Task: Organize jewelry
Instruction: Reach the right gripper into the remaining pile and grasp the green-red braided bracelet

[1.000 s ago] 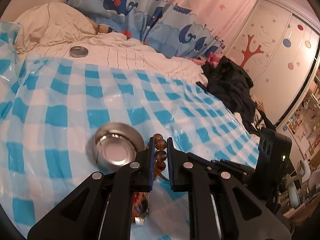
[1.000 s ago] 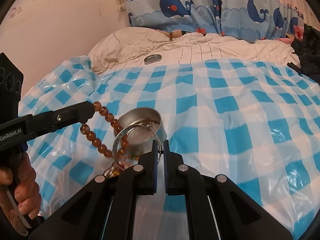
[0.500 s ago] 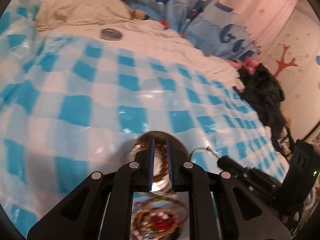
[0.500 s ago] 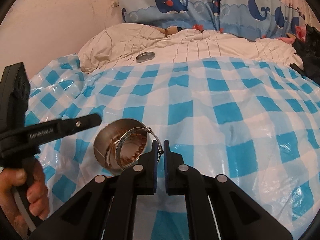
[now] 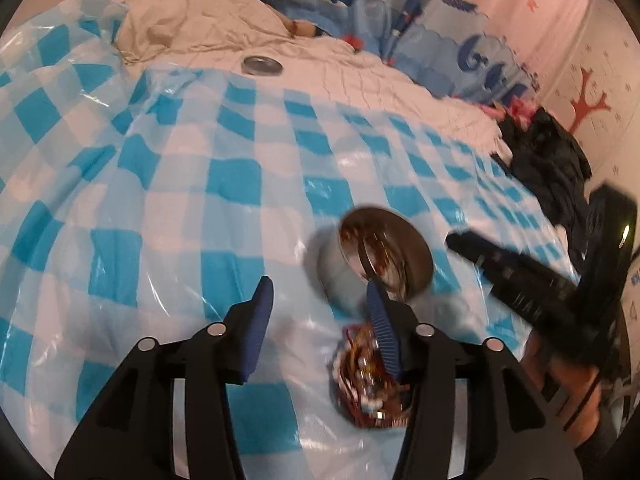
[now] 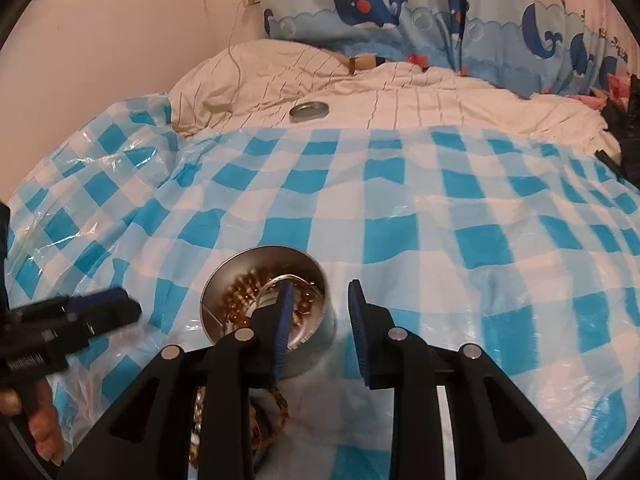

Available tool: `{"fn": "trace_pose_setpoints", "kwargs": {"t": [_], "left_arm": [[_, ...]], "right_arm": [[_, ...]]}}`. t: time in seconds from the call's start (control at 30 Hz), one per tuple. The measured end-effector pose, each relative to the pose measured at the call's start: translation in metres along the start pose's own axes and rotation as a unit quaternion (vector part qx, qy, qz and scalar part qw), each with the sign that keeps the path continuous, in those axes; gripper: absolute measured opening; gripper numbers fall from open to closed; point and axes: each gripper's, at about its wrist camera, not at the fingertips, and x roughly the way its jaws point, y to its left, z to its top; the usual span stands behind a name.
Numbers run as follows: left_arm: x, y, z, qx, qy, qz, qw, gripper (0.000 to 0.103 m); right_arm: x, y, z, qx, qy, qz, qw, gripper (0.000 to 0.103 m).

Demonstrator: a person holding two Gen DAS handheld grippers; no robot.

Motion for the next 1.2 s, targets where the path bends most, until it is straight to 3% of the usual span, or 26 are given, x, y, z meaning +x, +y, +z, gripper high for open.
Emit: {"fn": "trace_pose_setpoints", "kwargs": {"t": [0.1, 0.23, 0.37, 0.5, 0.8, 1.07, 1.2], "left_arm": [[0.001, -0.004, -0.01, 0.018, 0.011, 0.006, 0.9998, 0.052], [0.004, 0.003, -0.019, 0.0, 0.022, 0.002, 0.9997, 0.055], [0.007, 0.008, -0.022, -0.03, 0.028, -0.014, 0.9991, 0.06], [0.008, 0.014, -0.027, -0.049, 0.034, -0.014, 0.9981, 0.062], [-0.001, 0.008, -0.032, -0.024, 0.028, 0.005, 0.9993, 0.064], [-0.01, -0.006, -0.039, 0.023, 0.016, 0.038, 0.9989, 0.068], [-0.013, -0.01, -0.043, 0.039, 0.012, 0.049, 0.998, 0.069]], "right_arm": [[-0.007, -0.009, -0.01, 0.019, 0.023, 0.028, 0.999, 0.028], [-0.002, -0.025, -0.036, 0.067, 0.092, 0.092, 0.989, 0.028], [0.006, -0.044, -0.056, 0.137, 0.135, 0.15, 0.97, 0.028], [0.013, -0.047, -0.064, 0.175, 0.151, 0.182, 0.956, 0.028], [0.025, -0.03, -0.066, 0.196, 0.156, 0.201, 0.947, 0.029], [0.034, -0.046, -0.077, 0.248, 0.164, 0.215, 0.93, 0.031], [0.031, -0.046, -0.079, 0.259, 0.156, 0.222, 0.927, 0.045]]}}
